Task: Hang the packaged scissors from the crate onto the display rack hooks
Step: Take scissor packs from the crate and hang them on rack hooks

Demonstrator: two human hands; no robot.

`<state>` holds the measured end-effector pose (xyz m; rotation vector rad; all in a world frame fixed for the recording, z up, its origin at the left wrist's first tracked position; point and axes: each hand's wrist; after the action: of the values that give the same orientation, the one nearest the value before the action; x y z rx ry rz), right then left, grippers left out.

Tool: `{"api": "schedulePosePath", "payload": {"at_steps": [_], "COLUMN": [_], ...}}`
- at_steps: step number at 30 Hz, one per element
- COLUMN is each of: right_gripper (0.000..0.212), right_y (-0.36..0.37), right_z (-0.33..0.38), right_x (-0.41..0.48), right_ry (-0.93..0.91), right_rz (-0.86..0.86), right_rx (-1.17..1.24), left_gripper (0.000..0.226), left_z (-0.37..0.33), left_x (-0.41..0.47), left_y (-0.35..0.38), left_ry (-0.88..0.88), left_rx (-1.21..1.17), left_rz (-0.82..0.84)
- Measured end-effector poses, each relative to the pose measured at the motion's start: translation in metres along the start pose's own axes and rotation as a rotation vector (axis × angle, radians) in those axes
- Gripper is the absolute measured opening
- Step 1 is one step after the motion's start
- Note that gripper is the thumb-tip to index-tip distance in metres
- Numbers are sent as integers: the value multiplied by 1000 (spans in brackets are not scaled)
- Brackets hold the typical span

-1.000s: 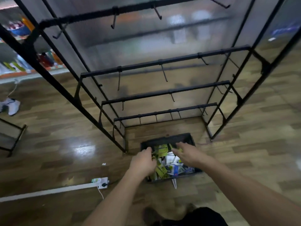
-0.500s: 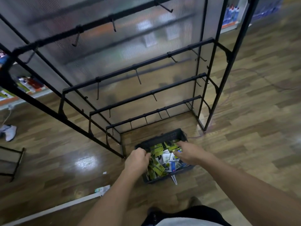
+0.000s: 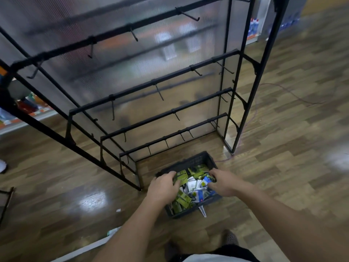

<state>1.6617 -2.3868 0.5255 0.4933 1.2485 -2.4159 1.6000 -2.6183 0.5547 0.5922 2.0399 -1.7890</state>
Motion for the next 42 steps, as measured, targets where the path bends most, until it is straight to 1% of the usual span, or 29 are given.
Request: {"api": "schedulePosePath", "payload": {"at_steps": [3, 5, 8, 11, 13, 15, 17, 20, 22, 24, 27, 29, 31, 35, 38, 42], "right_gripper": [54, 53, 56, 60, 65, 72, 75, 76, 77, 78, 81, 81, 83, 85, 86, 93], "right_y": [15, 24, 41, 62, 75, 83, 86, 83, 81, 84, 102, 119, 140, 202, 261, 327], "right_z": [15, 25, 39, 48, 51, 50, 48, 42, 37, 26, 2, -25, -56, -126, -183, -254], "right_x": [1, 1, -3, -9, -12, -12, -10, 2, 11, 20, 32, 49, 74, 151, 224, 311], "right_ry": [36, 52, 88, 130, 162, 192, 214, 192, 159, 130, 101, 78, 63, 30, -15, -90], "right_rz": [-9, -21, -43, -47, -28, -3, 16, 25, 37, 83, 174, 199, 222, 237, 220, 210], "right_rx": [-18, -6, -14, -4, 9, 12, 19, -3, -6, -6, -41, -72, -87, -118, -142, -207], "left_gripper": [56, 58, 64, 65, 69, 77, 83, 90, 99, 101, 96, 91, 85, 81, 79, 79], "left_z": [22, 37, 57, 73, 85, 93, 97, 98, 99, 98, 96, 95, 94, 95, 97, 103], "left_x": [9, 16, 24, 33, 40, 46, 51, 59, 64, 65, 68, 79, 101, 173, 239, 308], "left_y": [2, 10, 25, 39, 49, 55, 58, 58, 58, 62, 79, 100, 129, 212, 284, 367], "left_ry": [75, 104, 129, 155, 158, 144, 130, 118, 113, 93, 57, 46, 45, 80, 96, 168], "left_rx": [61, 116, 161, 160, 132, 98, 60, 21, 33, 57, 51, 53, 79, 219, 250, 306], "left_rz": [39, 82, 157, 212, 269, 325, 355, 384, 416, 429, 372, 289, 258, 289, 297, 215]}}
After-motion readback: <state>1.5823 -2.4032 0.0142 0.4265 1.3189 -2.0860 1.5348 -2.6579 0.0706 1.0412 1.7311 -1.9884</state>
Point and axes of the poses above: each hand's wrist, its own x-axis towards the middle knuckle, its own y-axis out of the palm, z = x × y, and after that the axes turned 15 degrees about -y, right-handed
